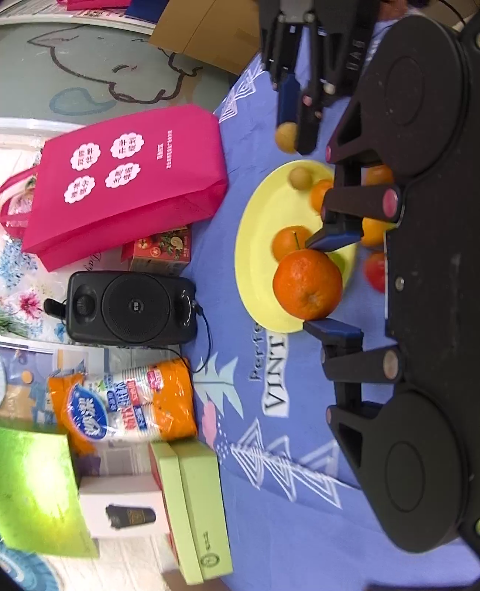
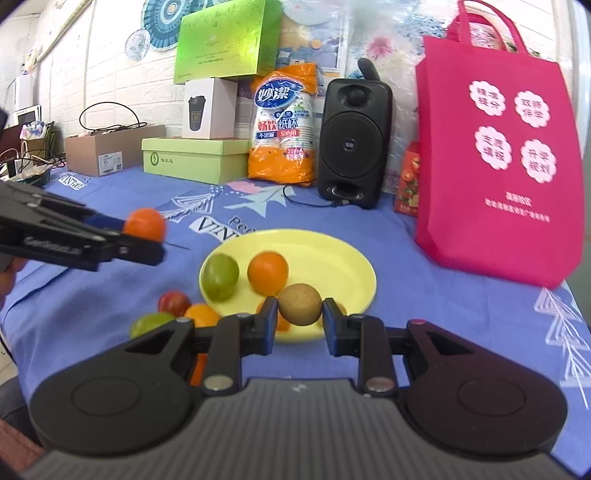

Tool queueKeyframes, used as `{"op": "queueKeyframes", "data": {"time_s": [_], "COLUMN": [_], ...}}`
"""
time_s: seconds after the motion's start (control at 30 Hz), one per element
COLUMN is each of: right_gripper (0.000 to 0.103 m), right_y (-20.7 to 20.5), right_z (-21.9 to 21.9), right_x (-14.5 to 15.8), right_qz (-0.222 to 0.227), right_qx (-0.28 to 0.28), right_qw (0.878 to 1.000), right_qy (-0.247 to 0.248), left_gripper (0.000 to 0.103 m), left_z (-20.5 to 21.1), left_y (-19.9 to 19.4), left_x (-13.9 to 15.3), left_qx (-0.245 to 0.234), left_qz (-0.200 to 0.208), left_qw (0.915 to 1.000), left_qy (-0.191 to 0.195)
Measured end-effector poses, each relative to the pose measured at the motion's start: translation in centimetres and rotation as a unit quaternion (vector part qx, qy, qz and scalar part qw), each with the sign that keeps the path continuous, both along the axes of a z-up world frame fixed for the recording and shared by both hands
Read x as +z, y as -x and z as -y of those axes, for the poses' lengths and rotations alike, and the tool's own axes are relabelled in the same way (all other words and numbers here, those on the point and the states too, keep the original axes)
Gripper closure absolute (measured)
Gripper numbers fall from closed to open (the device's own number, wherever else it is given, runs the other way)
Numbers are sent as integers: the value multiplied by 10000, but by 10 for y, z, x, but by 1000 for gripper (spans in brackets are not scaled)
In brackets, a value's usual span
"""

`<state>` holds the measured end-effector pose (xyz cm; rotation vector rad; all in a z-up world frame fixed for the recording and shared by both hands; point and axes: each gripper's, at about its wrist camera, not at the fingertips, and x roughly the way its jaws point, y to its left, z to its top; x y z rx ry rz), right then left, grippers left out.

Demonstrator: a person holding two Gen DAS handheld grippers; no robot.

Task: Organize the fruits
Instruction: 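Lower the tangerine and kiwi onto the yellow plate and open both grippers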

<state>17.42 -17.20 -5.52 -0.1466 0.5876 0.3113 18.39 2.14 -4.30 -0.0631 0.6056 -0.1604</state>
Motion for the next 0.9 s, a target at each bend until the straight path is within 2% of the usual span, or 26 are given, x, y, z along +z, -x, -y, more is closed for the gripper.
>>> {"op": "queueKeyframes", "data": {"time_s": [0.23, 0.37, 0.5, 0.7, 0.77, 0.8, 0.9], "right_gripper": [78, 78, 78, 77, 77, 77, 77], "right_y": [-45, -61, -68, -73, -72, -70, -64], "right_z": [-8, -9, -9, -12, -12, -12, -10], "right_x": [-18, -28, -36, -38, -36, -35, -30], "right_qz": [-259, -408, -509, -541, -516, -507, -434], "right_qx": [18, 14, -4, -14, -26, -27, -49], "right_qw": [9997, 9992, 9987, 9985, 9987, 9987, 9990], "right_qy": [46, 36, 28, 48, 45, 41, 20], "left_gripper": [64, 64, 64, 52, 41, 39, 38], "left_z": [1, -4, -6, -8, -7, -8, -12], "left_y": [-69, -96, -115, -121, -114, -109, -91], "left_x": [-17, -31, -42, -44, -39, -36, -26], "left_qx": [-38, -16, 75, 45, 81, 123, 181], "left_qz": [-357, -619, -780, -810, -725, -655, -494], "left_qw": [9993, 9979, 9968, 9965, 9972, 9978, 9986], "left_qy": [-50, 175, 156, 224, 134, 72, 36]}}
